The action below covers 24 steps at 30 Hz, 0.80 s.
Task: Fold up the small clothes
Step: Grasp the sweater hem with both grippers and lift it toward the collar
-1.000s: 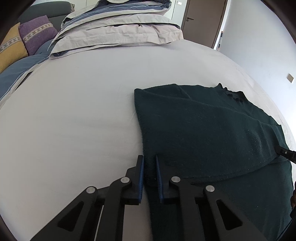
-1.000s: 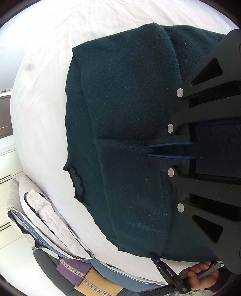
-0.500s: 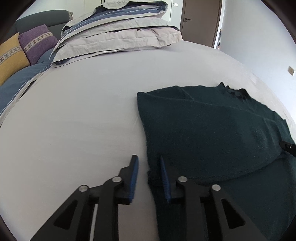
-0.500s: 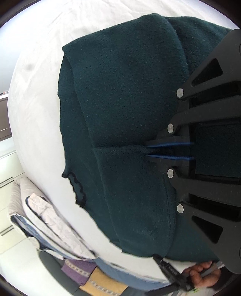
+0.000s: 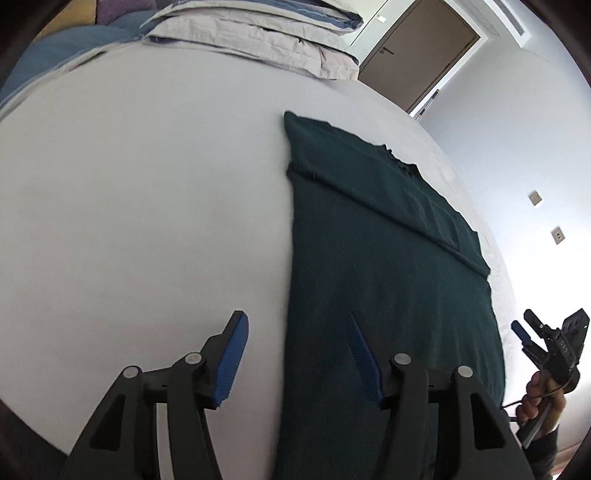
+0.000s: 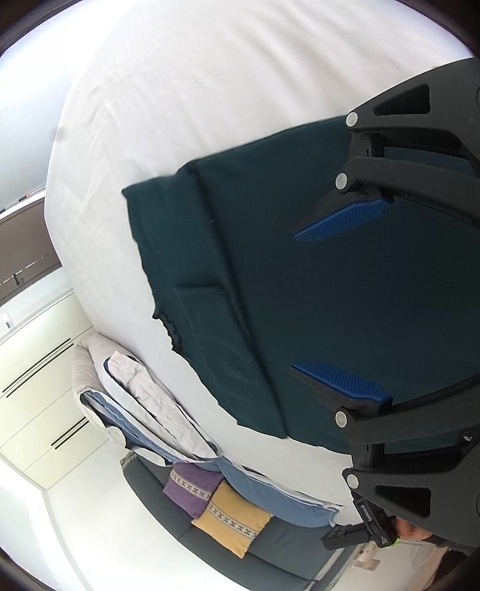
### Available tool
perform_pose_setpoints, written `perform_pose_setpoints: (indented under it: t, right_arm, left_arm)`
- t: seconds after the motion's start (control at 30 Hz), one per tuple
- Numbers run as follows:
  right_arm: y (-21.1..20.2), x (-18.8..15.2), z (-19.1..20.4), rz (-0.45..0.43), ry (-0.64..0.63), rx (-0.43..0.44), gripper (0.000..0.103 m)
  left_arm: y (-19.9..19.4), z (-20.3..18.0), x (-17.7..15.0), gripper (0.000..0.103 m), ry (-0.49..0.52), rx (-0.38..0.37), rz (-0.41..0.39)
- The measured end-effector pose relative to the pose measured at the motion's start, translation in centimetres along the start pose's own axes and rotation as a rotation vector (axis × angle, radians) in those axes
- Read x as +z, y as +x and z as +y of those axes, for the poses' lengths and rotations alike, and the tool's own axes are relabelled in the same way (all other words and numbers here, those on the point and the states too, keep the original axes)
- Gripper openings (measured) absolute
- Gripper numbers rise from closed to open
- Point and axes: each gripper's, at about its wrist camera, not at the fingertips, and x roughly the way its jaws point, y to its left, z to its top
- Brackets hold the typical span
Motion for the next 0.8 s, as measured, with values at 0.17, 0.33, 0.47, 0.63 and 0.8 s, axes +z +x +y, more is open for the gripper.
perform_pose_setpoints:
  t: [0.17,0.33,0.47,0.63,0.8]
  right_arm:
    - [-4.3,-4.2,-1.9,0.017,0.025,0.001,0.066]
    - [-6.3,-6.7,-3.9,0.049,0.047,0.006,0.064]
    - [-7.5,-7.9,-5.1,0.06,0.059,0.026,0.064]
    - [-8.2,-8.2,-6.2,0.08,0.061,0.03,0.063]
    - [-8.8,-8.3,-6.8,0.103,0.063,0.022,0.063]
  left_arm:
    - [-1.5,0.9,-4.6,0.059,-0.03,-0.049,0.09]
    - [-2.1,0.5,-7.0,0.058,-0.033,-0.072,0.138]
    - [-1.7,0.5,-8.0,0.058,-0.036,-0.088,0.157]
    - [-1.7,0.7,-8.8,0.055,-0.033,-0.106,0.178]
    - [-1.4,1.2,-8.7,0.034,-0.055,-0.092,0.193]
